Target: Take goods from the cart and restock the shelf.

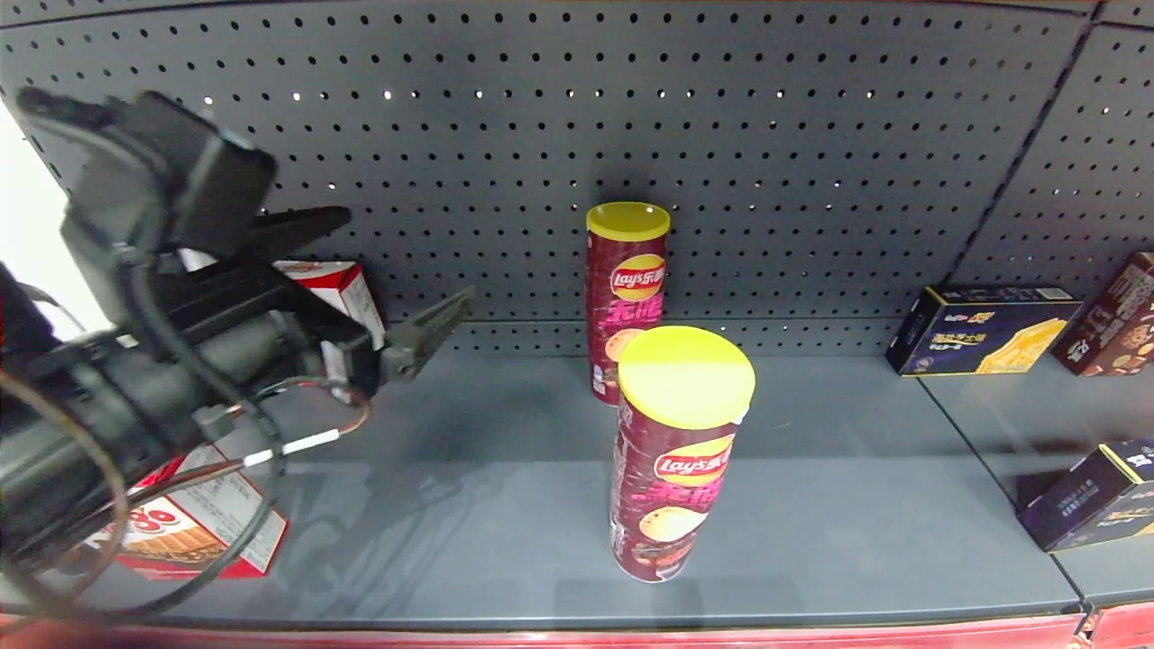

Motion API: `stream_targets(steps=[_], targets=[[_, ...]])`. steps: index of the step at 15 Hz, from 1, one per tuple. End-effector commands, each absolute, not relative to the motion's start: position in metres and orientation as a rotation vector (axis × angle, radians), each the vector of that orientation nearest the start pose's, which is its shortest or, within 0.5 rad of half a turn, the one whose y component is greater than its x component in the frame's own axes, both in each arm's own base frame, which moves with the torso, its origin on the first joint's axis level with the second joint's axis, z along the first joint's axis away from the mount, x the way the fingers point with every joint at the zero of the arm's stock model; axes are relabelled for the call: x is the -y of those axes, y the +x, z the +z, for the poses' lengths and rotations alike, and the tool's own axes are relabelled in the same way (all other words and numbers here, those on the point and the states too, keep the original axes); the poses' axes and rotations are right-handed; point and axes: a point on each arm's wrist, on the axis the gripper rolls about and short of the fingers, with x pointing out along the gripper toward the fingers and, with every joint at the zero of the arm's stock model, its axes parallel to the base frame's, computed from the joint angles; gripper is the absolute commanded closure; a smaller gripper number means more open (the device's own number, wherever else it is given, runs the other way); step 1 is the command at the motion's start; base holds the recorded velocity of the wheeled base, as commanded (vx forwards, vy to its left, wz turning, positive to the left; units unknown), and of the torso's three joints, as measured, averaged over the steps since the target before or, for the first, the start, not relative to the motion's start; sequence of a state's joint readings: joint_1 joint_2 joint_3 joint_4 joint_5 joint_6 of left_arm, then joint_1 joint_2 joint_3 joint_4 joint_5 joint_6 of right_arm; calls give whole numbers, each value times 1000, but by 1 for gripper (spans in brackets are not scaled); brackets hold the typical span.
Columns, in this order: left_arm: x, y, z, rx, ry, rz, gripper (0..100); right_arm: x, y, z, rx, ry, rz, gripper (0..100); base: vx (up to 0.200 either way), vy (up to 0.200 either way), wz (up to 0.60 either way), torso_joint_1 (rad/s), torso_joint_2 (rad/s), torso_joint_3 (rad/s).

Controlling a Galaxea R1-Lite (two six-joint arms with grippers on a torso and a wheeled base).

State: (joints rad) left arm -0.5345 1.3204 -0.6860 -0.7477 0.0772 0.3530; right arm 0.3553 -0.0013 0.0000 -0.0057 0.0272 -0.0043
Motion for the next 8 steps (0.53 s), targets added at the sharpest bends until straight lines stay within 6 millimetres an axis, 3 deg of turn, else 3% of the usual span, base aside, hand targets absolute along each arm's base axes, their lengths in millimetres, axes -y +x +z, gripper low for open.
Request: stream_targets(steps=[1, 2, 5, 6, 8], targets=[[68, 110, 262, 316, 263, -443, 0, 7, -22, 76, 7, -4, 383, 0, 0, 0, 0, 0, 0, 0], [52, 85, 259, 361, 247, -432, 0, 7, -22, 76, 7, -4, 383, 0, 0, 0, 0, 0, 0, 0], [21, 38, 239, 360, 251, -408, 0, 7, -22, 76, 7, -4, 382, 0, 0, 0, 0, 0, 0, 0], [15, 30, 235, 356, 256, -379, 0, 7, -22, 76, 7, -4, 382, 0, 0, 0, 0, 0, 0, 0], [2, 11, 207, 345, 244, -193, 0, 7, -22, 76, 7, -4, 382, 0, 0, 0, 0, 0, 0, 0]])
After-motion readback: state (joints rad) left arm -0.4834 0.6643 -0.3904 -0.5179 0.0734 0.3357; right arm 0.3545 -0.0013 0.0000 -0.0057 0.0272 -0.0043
